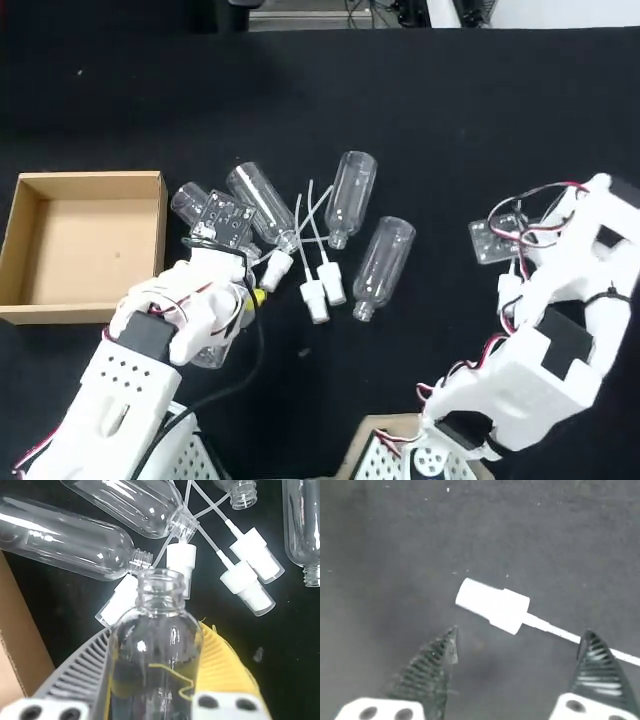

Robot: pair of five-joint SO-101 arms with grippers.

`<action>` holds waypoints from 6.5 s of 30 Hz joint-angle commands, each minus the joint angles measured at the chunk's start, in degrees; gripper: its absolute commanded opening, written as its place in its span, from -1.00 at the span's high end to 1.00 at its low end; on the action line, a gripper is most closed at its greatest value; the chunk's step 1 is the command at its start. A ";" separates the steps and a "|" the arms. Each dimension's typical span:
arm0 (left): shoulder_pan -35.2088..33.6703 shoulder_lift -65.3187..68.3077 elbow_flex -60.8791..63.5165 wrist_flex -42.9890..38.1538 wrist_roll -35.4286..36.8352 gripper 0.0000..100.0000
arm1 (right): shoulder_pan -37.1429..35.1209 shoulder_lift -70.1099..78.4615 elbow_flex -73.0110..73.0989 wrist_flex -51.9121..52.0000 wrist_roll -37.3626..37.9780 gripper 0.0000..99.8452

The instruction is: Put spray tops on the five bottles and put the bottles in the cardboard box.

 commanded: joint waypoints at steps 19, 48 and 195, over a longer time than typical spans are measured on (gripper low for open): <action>0.57 -1.14 -0.75 -1.14 0.53 0.94 | -3.96 -2.33 14.81 -21.98 -12.48 0.95; 0.75 -1.23 -0.57 -1.14 0.62 0.94 | -16.09 -2.68 -13.41 -0.53 -78.68 0.54; -41.45 0.79 8.22 -82.11 15.65 0.94 | -45.45 -69.85 52.26 -27.08 -133.63 0.52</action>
